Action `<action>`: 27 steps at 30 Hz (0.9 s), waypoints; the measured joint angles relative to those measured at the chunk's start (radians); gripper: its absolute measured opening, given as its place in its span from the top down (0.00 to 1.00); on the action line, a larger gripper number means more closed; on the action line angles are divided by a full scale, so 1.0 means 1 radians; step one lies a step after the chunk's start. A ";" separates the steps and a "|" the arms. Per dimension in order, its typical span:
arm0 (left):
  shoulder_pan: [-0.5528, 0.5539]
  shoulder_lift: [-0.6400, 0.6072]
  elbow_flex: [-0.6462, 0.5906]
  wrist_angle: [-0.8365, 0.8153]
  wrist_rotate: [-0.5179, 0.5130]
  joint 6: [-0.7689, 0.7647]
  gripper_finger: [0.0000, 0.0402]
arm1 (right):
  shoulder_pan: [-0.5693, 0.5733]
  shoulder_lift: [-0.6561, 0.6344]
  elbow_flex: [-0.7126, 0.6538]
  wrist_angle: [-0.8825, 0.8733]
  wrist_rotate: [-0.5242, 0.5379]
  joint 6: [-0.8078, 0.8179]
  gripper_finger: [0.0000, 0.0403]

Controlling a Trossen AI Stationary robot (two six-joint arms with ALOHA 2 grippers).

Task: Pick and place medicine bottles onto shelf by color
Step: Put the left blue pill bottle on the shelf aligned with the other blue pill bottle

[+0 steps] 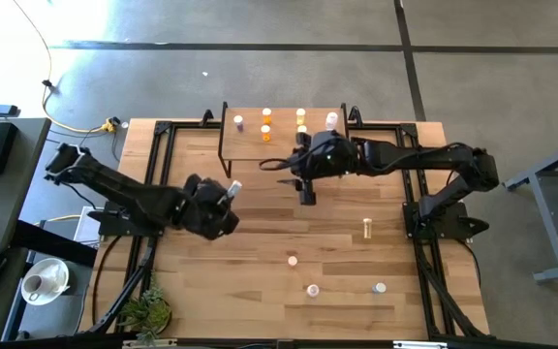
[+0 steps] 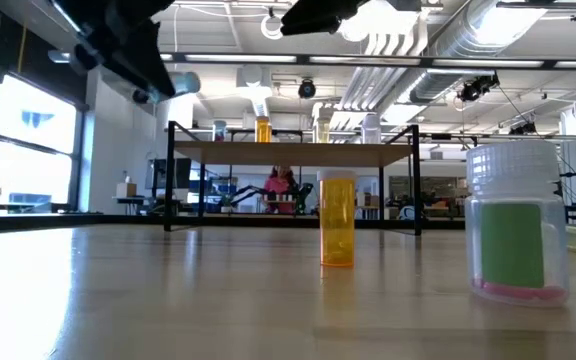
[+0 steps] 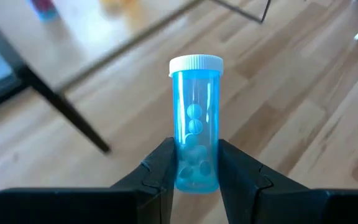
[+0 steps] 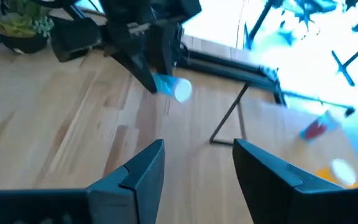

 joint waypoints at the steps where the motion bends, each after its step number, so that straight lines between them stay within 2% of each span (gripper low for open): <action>1: 0.018 -0.011 0.000 0.023 0.004 0.047 0.78 | -0.010 0.000 0.000 0.010 -0.018 -0.018 0.55; 5: 0.103 -0.038 0.000 0.108 0.049 0.226 0.78 | -0.047 0.000 0.000 0.070 -0.142 -0.080 0.55; 10: 0.226 -0.049 0.000 0.236 0.160 0.432 0.78 | -0.089 0.000 0.000 0.153 -0.284 -0.122 0.55; 14: 0.328 -0.050 0.000 0.331 0.268 0.567 0.78 | -0.116 0.000 0.000 0.185 -0.327 -0.148 0.55; 21: 0.466 -0.050 0.000 0.449 0.537 0.739 0.78 | -0.161 0.065 -0.001 0.239 -0.343 -0.175 0.55; 24: 0.499 -0.050 0.000 0.453 0.579 0.781 0.78 | -0.173 0.096 -0.001 0.276 -0.343 -0.175 0.55; 27: 0.524 -0.051 -0.059 0.528 0.585 0.802 0.78 | -0.179 0.116 -0.001 0.330 -0.345 -0.175 0.55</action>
